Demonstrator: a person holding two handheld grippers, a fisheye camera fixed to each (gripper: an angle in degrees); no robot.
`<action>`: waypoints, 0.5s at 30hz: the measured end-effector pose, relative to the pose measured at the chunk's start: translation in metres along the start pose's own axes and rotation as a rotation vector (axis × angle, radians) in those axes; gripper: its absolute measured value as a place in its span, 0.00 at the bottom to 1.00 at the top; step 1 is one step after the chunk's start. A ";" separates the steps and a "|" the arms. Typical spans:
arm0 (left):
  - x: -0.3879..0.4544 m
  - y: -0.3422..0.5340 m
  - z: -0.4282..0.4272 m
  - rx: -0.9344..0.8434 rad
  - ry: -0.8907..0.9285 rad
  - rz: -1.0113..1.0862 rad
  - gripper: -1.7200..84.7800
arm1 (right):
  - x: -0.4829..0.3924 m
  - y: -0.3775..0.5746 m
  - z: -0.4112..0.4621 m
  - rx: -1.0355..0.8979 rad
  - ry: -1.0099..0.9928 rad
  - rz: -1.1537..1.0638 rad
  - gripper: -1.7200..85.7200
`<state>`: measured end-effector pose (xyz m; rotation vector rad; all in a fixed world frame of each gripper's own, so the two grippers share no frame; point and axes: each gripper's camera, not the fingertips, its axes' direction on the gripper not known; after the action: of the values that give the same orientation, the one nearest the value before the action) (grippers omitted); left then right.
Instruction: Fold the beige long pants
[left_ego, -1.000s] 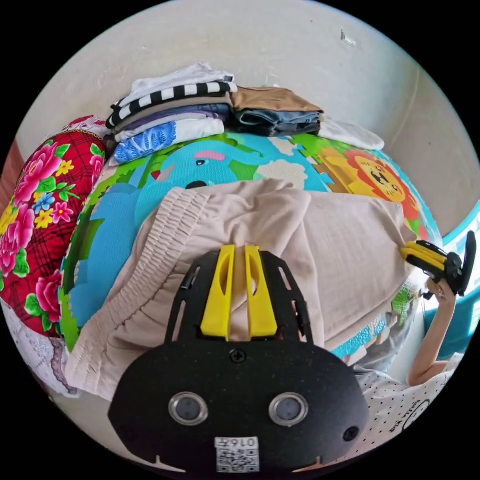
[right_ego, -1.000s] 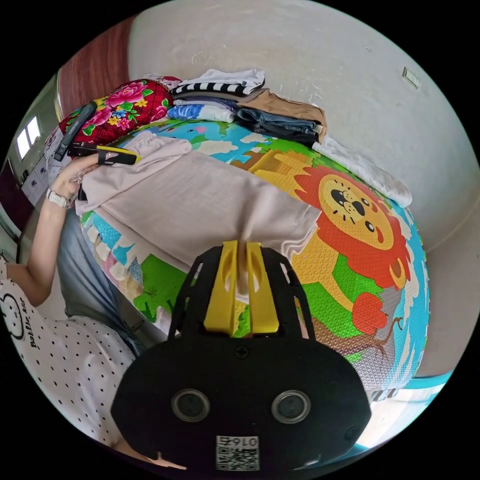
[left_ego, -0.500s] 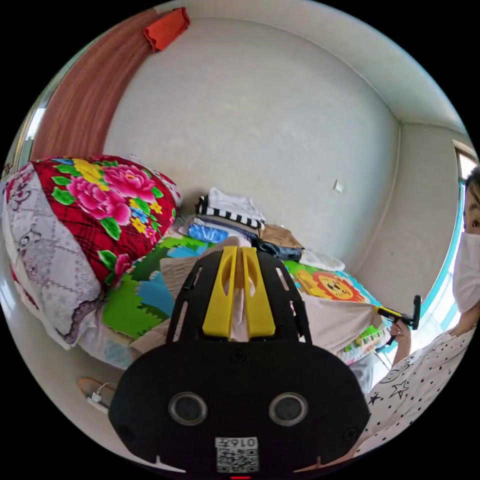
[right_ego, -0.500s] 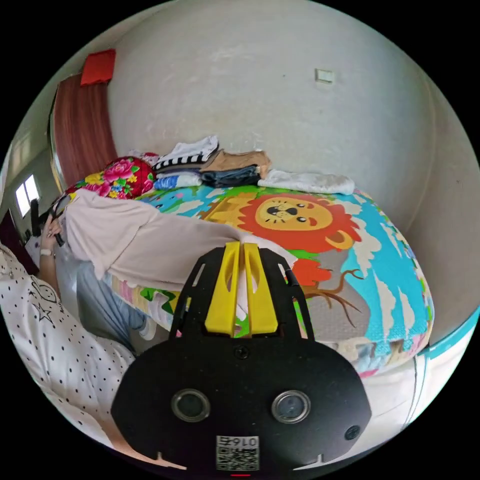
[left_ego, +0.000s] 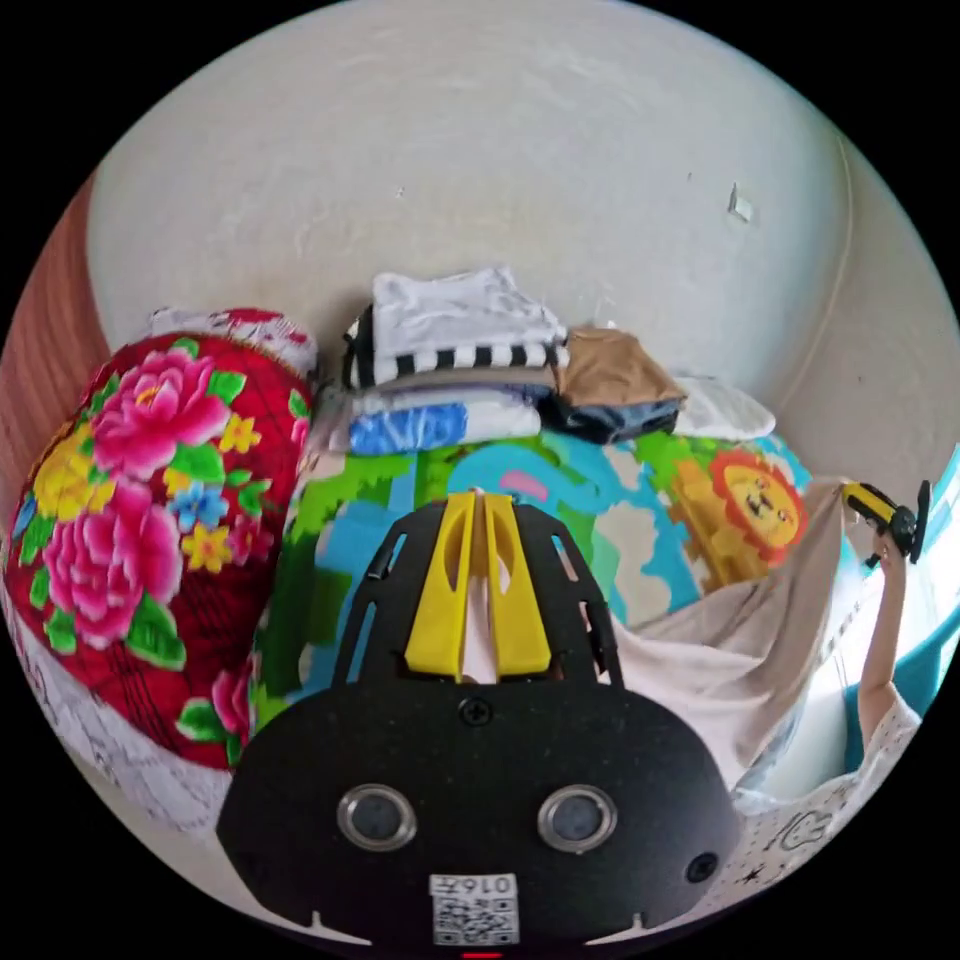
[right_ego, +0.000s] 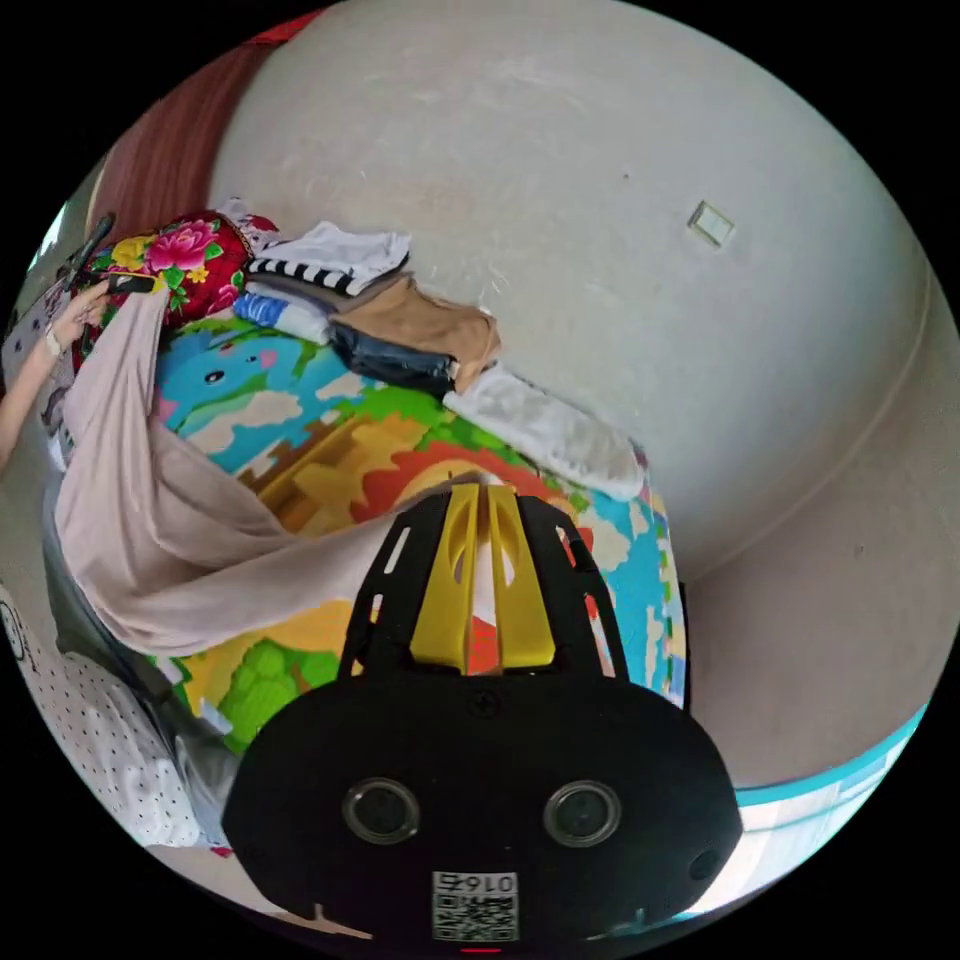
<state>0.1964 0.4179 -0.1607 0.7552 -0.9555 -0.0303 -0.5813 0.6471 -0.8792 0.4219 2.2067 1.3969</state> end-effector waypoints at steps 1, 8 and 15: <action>-0.001 -0.031 -0.018 0.084 0.036 -0.021 0.01 | 0.007 -0.014 -0.004 0.016 -0.001 -0.001 0.02; -0.030 -0.074 -0.155 0.690 0.209 -0.006 0.01 | 0.092 -0.056 -0.151 0.509 0.541 0.258 0.02; -0.090 -0.027 -0.058 0.525 0.385 0.054 0.01 | 0.139 0.014 -0.116 0.339 0.489 0.263 0.02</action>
<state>0.1939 0.4614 -0.2622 1.1670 -0.6136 0.4145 -0.7612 0.6350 -0.8586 0.5493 2.8965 1.3640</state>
